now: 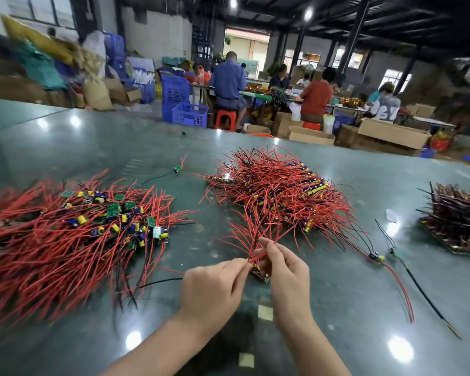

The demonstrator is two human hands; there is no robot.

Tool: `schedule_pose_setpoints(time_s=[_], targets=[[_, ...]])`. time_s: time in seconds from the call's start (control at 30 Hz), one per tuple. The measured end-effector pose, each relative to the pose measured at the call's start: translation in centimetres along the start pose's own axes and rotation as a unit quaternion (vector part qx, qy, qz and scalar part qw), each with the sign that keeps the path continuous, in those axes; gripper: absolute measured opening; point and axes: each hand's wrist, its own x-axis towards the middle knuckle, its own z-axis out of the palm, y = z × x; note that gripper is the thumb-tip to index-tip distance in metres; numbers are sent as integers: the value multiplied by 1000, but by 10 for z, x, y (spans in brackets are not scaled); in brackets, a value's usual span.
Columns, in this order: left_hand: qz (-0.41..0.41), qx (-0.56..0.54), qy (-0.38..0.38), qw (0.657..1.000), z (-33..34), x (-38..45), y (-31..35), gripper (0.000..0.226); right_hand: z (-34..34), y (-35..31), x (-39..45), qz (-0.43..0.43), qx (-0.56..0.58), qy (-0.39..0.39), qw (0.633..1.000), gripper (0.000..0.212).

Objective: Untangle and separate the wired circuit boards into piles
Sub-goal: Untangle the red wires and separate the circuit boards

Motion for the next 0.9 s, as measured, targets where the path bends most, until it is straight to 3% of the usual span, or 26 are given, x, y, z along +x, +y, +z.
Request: schedule_pose_setpoints(time_s=[0.13, 0.33, 0.5, 0.6, 0.73, 0.83, 0.9], targets=[[1, -12, -12, 1000, -4, 0, 1, 30, -5, -4, 5, 13, 38, 28, 999, 25], [100, 105, 5, 989, -8, 4, 0, 33, -12, -8, 12, 15, 47, 46, 998, 21], [55, 79, -32, 995, -9, 3, 1, 39, -17, -12, 18, 84, 144, -4, 986, 23], [-16, 3, -68, 998, -12, 2, 5, 35, -20, -16, 20, 121, 216, -34, 968, 21], [-113, -138, -115, 977, -11, 1, 7, 22, -20, -15, 22, 139, 228, -22, 963, 23], [-113, -147, -126, 975, -15, 1, 8, 20, -22, -13, 23, 185, 277, -28, 942, 21], [-77, -89, -122, 986, -17, 1, 8, 26, -23, -14, 24, 195, 294, -34, 935, 20]])
